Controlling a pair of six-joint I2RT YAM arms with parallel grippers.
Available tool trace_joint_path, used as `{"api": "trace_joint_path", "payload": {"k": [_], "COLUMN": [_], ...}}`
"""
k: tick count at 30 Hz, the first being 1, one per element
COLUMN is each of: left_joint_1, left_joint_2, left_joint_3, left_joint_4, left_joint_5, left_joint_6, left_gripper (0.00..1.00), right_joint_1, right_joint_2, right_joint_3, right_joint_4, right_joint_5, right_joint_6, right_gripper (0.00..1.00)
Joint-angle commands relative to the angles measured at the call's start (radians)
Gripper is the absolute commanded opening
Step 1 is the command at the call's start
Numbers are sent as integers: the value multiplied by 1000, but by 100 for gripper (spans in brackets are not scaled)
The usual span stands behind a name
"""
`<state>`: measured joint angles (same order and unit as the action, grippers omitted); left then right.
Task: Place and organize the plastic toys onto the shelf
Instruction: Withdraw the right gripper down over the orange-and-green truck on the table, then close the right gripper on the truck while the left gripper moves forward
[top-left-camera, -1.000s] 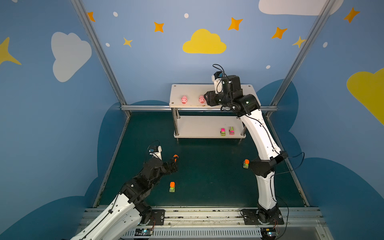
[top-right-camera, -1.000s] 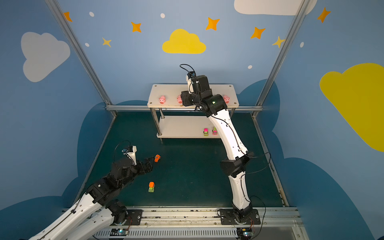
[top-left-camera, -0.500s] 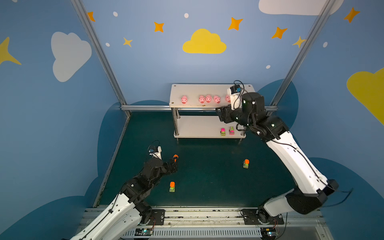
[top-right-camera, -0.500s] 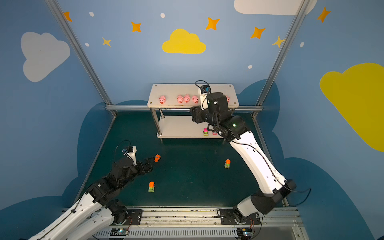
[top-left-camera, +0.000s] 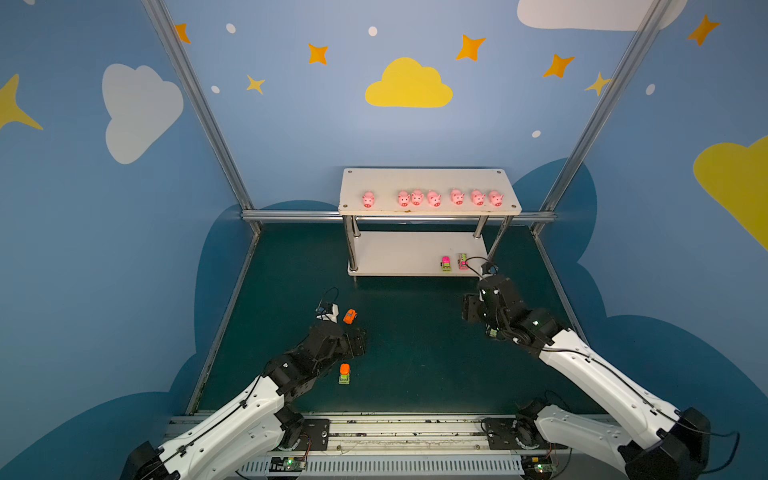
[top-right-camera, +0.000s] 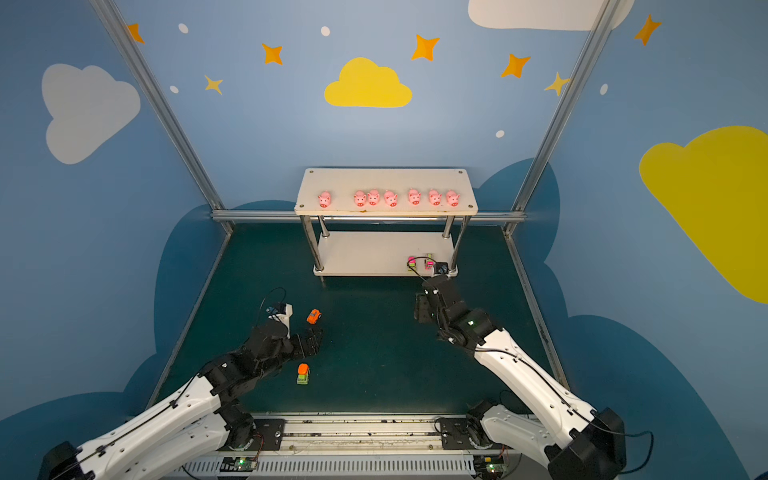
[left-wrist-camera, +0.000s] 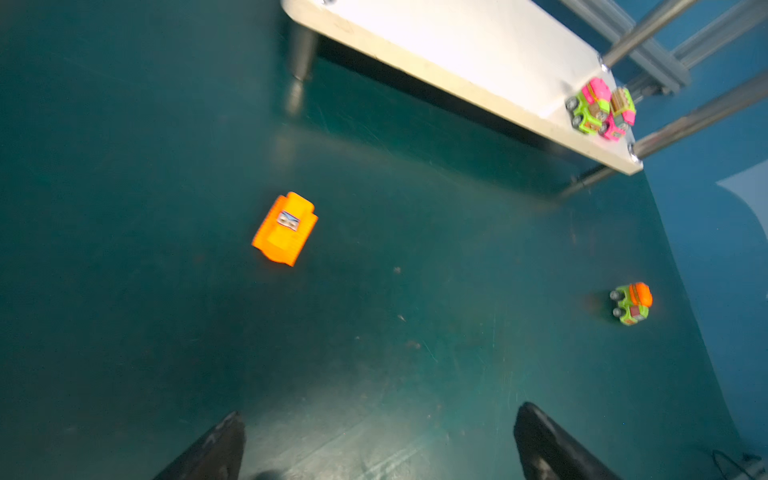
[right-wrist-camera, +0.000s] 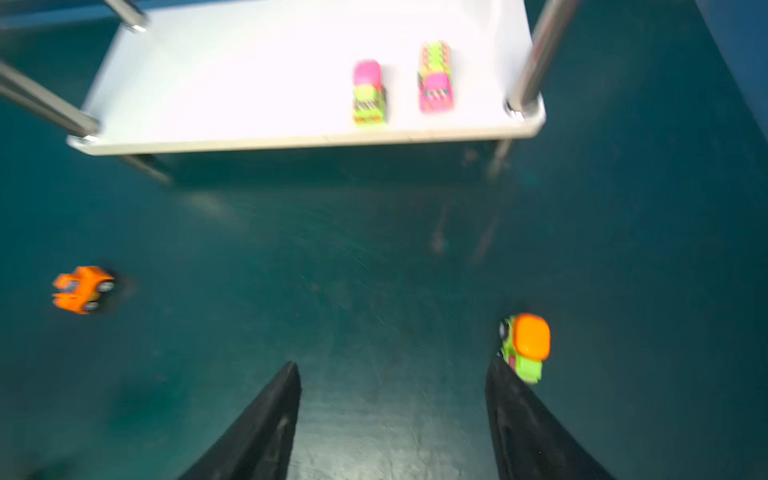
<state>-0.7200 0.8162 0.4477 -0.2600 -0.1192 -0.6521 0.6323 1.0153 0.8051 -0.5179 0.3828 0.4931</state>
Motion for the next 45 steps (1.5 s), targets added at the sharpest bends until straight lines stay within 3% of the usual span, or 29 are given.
{"api": "trace_joint_path", "payload": {"k": [1,6,13,20,30,35,45], "left_joint_1": [-35,-103,-181,-201,-211,-211,-211], "left_joint_2": [52,153,313,492,592,568,549], "left_joint_3": [48,78,165,326,414,398,375], "left_joint_4": [75,143,198,198,196,183,169], "left_joint_5": [10,-7,1,57,92,75,50], "left_joint_6": [-1,7,57,137,167,177,193], "left_gripper": [100,100,100,100,100,100,100], "right_joint_1": [-20,-99,-212,-326,-462,-467,-462], "right_joint_2": [-38,-11,22,50,171,217,318], "right_joint_3": [-51,-119,-223,-265,-267,-267,-206], "right_joint_4": [75,85,187,226,252,290,273], "right_joint_5": [86,50,-12,-115,-261,-279,-288], "right_joint_6": [74,138,136,131,125,120,103], "right_gripper": [70,69,70,84,84,79,52]}}
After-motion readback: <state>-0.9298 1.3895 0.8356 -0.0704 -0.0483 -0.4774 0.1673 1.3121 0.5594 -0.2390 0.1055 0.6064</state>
